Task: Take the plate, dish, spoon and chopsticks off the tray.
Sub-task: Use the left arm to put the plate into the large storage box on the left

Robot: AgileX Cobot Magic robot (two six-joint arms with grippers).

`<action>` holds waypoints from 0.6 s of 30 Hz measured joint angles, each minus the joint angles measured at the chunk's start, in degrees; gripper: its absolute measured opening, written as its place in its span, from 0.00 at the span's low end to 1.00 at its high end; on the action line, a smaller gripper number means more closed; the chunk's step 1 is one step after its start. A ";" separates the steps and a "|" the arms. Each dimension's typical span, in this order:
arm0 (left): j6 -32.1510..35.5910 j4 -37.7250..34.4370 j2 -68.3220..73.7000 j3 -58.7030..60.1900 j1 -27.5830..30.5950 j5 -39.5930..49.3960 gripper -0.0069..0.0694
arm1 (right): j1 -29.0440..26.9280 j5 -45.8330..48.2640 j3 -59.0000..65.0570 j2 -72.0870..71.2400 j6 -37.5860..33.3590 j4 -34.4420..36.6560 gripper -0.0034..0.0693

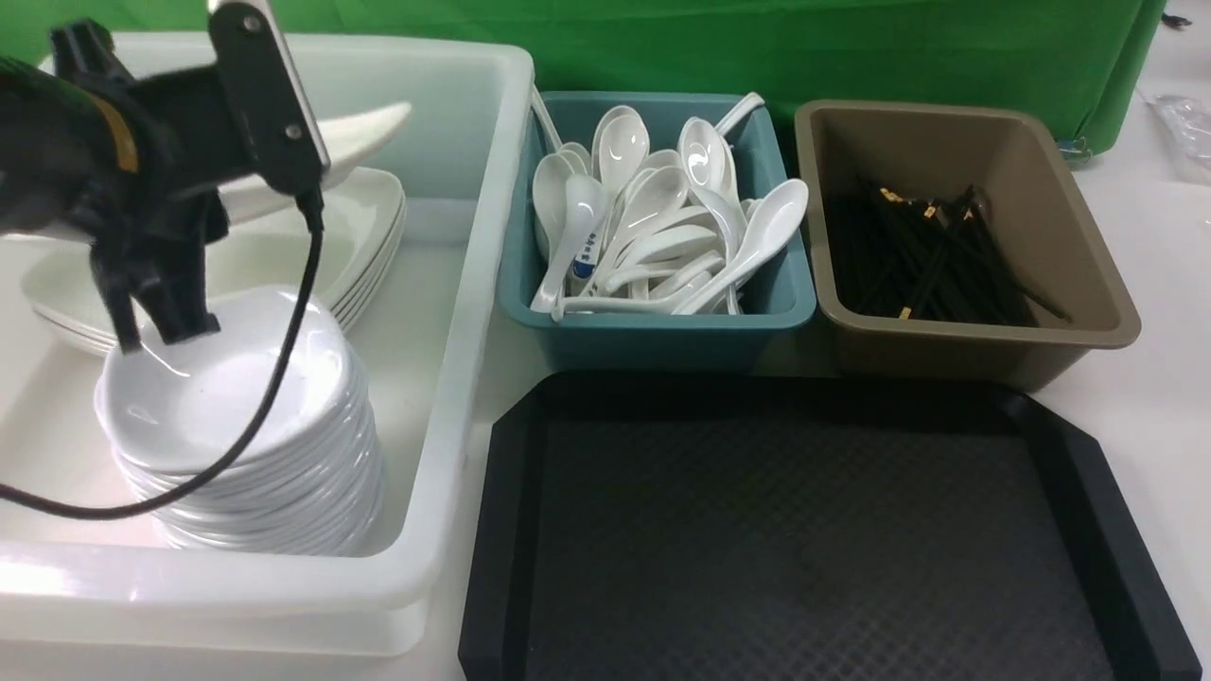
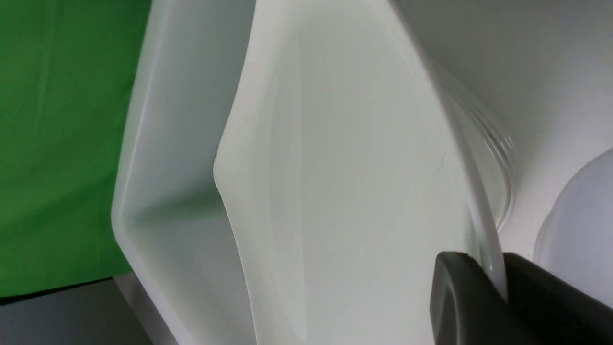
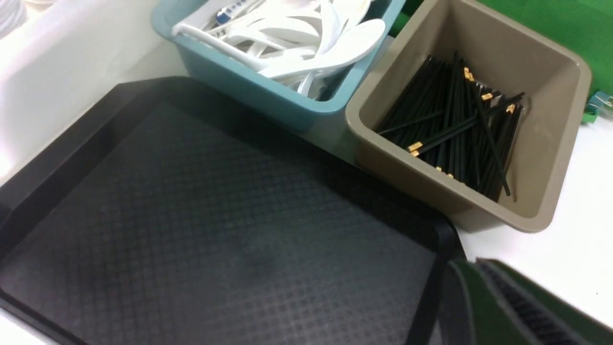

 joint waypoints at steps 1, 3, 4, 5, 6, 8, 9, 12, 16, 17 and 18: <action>0.10 0.27 0.62 0.00 0.27 -0.22 0.13 | 0.00 0.00 0.00 0.00 -0.13 0.15 0.08; 0.12 0.88 2.96 0.00 1.56 -0.59 0.13 | 0.00 0.00 0.00 0.00 -1.16 1.28 0.08; 0.12 1.10 3.68 0.00 1.94 -0.64 0.13 | 0.00 0.00 0.00 0.00 -1.59 1.65 0.08; 0.12 1.28 4.84 0.00 2.65 -0.64 0.13 | 0.00 0.00 0.00 0.00 -2.50 2.81 0.08; 0.12 1.33 5.46 0.00 2.99 -0.64 0.13 | 0.00 0.00 0.00 0.00 -2.61 3.18 0.08; 0.12 1.51 6.80 -0.05 3.65 -0.81 0.13 | 0.00 0.00 0.00 0.00 -3.47 4.22 0.08; 0.12 1.68 7.40 -0.05 3.87 -0.94 0.13 | 0.00 0.00 0.00 0.00 -4.05 4.77 0.08; 0.12 2.58 8.62 -0.07 4.14 -2.34 0.13 | 0.00 0.00 0.00 0.00 -4.86 6.31 0.08; 0.07 4.75 10.01 -0.13 4.29 -4.90 0.13 | 0.00 0.00 0.00 0.00 -5.54 7.31 0.08; -0.11 5.29 10.32 -0.13 4.35 -5.50 0.13 | 0.00 -0.05 0.00 0.00 -5.61 7.63 0.08; -0.17 5.45 10.47 -0.13 4.35 -5.68 0.14 | 0.00 -0.05 0.00 0.00 -5.66 7.68 0.08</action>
